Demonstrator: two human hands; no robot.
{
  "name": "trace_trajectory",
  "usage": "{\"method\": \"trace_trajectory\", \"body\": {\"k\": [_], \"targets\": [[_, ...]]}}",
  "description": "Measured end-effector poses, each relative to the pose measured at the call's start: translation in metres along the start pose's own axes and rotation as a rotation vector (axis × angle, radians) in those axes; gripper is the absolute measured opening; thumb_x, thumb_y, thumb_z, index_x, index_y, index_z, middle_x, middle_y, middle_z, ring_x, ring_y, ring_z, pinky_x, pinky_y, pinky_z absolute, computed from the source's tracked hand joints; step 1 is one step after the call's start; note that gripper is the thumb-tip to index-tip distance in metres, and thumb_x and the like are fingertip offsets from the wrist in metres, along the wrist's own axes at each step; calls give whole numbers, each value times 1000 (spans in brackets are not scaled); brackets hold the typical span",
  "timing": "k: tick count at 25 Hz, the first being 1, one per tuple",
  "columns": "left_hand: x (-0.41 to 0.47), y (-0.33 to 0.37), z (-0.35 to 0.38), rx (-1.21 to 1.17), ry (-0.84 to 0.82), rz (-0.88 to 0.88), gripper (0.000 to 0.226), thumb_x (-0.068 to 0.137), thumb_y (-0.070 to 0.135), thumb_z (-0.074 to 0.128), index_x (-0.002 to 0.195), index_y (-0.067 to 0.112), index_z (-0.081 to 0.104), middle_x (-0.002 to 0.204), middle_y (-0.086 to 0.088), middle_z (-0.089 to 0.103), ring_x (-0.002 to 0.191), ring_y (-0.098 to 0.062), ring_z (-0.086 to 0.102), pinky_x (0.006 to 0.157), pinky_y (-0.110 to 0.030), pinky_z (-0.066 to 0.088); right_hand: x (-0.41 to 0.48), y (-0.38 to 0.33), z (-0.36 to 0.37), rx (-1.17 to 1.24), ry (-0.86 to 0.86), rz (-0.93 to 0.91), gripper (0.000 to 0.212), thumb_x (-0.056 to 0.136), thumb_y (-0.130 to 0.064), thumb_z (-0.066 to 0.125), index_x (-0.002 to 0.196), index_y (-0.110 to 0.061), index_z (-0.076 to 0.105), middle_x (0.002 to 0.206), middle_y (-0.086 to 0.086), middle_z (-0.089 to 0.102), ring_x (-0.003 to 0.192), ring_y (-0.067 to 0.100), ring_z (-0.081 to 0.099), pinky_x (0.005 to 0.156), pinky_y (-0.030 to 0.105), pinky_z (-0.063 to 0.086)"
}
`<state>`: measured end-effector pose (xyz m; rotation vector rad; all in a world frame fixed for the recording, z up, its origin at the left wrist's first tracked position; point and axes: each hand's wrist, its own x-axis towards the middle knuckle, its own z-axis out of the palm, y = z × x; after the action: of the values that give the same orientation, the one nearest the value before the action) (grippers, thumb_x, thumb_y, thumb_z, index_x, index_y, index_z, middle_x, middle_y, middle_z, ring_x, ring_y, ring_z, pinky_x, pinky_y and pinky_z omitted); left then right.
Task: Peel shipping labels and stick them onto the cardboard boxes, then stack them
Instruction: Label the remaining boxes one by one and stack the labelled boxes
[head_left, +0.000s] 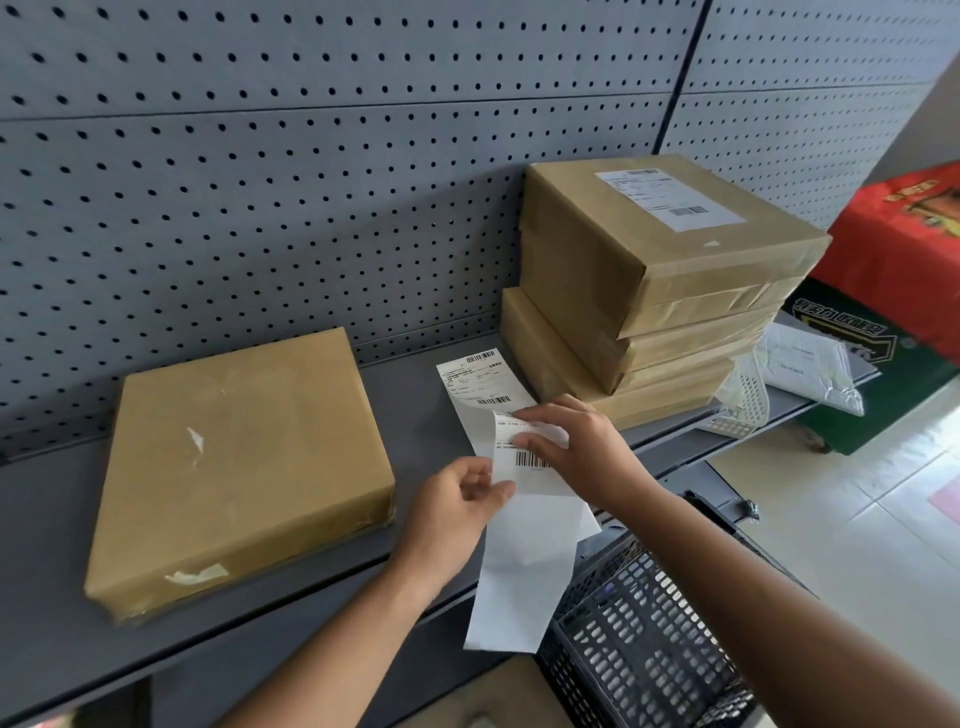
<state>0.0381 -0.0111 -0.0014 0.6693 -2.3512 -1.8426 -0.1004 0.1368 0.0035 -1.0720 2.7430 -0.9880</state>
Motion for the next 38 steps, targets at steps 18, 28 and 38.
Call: {"method": "trace_trajectory", "body": {"k": [18, 28, 38], "targets": [[10, 40, -1, -358, 82, 57, 19, 93, 19, 71, 111, 18, 66, 92, -2, 81, 84, -11, 75, 81, -30, 60, -19, -23, -33, -164, 60, -338, 34, 92, -50, 60, 114, -25, 70, 112, -9, 62, 102, 10, 59, 86, 30, 52], [6, 43, -4, -309, -2, 165, 31, 88, 15, 77, 112, 18, 58, 90, 4, 81, 90, -16, 74, 83, -27, 57, -17, -21, -33, -234, 103, -343, 39, 98, -53, 45, 109, -26, 70, 104, -8, 67, 92, 10, 62, 75, 30, 56], [8, 40, -3, -228, 55, 217, 25, 88, 12, 78, 101, 18, 58, 83, 3, 80, 83, -24, 71, 70, -24, 54, -17, -28, -32, -304, 119, -364, 30, 100, -39, 48, 102, -22, 73, 93, -9, 71, 81, 13, 64, 67, 31, 55]]}}
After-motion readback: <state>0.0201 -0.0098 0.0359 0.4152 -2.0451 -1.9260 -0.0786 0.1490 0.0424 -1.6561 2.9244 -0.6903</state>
